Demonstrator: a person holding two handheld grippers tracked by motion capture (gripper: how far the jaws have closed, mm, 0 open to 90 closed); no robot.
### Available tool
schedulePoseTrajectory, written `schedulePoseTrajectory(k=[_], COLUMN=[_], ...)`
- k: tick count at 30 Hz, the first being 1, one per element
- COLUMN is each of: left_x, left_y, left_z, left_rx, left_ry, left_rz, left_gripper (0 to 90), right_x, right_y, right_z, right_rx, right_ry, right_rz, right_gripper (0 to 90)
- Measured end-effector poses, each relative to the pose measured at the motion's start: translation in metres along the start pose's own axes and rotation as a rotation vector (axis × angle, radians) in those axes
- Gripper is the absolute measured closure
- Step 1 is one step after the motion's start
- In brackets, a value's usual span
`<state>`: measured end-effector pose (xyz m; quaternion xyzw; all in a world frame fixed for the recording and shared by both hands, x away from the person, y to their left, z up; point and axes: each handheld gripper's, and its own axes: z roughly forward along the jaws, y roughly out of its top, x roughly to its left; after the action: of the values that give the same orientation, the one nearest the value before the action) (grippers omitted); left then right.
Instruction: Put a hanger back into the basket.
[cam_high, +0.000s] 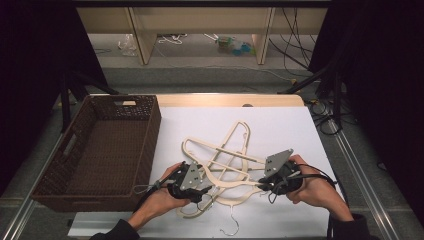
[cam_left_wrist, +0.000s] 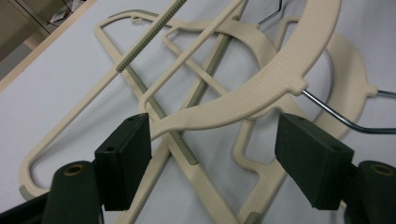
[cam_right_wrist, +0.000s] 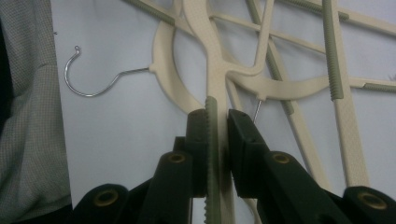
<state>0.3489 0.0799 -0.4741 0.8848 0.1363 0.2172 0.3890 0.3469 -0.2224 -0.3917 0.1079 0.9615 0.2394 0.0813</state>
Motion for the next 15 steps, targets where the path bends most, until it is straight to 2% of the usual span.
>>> schedulePoseTrajectory(k=[2,3,5,7,11,12,13,14,15], left_x=[-0.001,-0.001,0.000,-0.001,-0.002,-0.002,-0.002,-0.001,-0.001], left_y=[0.002,0.002,0.004,0.004,0.007,0.008,0.010,0.011,0.013], left_z=[0.004,0.007,0.010,0.013,0.015,0.014,0.014,0.013,0.013], left_rx=[0.006,-0.007,0.007,-0.015,-0.050,-0.057,-0.067,-0.085,-0.108], left_ry=[0.011,0.015,0.012,-0.008,-0.019,-0.007,-0.017,-0.037,-0.050], left_rz=[0.030,0.031,0.045,0.059,0.107,0.125,0.143,0.155,0.147], left_gripper=[30.7,30.8,30.0,34.0,39.1,40.5,41.8,47.1,49.2], right_x=[0.000,0.000,0.000,-0.001,-0.001,-0.002,-0.003,-0.004,-0.005], right_y=[0.000,-0.001,-0.001,-0.002,-0.003,-0.004,-0.005,-0.006,-0.008], right_z=[0.001,0.001,0.001,0.001,0.002,0.002,0.001,0.001,0.000], right_rx=[0.000,0.000,0.002,0.001,0.004,0.005,0.000,-0.004,-0.009], right_ry=[-0.004,0.001,0.006,0.012,0.008,0.010,0.011,0.010,0.021], right_rz=[-0.007,-0.007,-0.009,-0.003,-0.016,-0.009,-0.013,-0.009,-0.007], right_gripper=[79.6,79.6,79.6,79.6,79.5,79.5,79.5,79.5,79.6])
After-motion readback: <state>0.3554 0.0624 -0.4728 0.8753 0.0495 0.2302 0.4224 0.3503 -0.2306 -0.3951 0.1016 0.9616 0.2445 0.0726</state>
